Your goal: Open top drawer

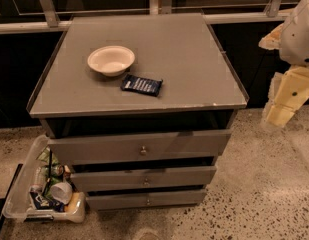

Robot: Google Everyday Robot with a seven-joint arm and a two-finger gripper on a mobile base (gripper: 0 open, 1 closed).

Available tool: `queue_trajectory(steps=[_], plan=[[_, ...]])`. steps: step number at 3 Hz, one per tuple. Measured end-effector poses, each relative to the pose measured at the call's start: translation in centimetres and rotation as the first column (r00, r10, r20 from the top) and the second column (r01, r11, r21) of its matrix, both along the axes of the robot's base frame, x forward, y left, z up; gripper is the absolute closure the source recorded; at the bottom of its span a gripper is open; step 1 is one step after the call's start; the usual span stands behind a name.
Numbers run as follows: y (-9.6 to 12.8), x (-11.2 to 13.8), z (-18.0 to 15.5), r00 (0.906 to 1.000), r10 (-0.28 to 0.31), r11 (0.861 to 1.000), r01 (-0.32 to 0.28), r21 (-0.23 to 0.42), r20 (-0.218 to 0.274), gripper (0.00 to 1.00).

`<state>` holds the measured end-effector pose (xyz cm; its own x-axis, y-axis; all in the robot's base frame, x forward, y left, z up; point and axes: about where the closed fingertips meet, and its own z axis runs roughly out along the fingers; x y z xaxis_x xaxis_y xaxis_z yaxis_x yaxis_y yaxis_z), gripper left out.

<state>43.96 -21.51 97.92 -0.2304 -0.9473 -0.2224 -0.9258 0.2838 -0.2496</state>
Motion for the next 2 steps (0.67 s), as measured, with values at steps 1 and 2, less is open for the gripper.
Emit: queue_trajectory(steps=[1,2], plan=[[1.1,0.2,-1.5,1.0000,0.003,0.998,-0.003,0.068,0.006,0.00],[2.3,-0.2,-5.2,0.9991,0.034,0.980,-0.039,0.196,0.027,0.00]])
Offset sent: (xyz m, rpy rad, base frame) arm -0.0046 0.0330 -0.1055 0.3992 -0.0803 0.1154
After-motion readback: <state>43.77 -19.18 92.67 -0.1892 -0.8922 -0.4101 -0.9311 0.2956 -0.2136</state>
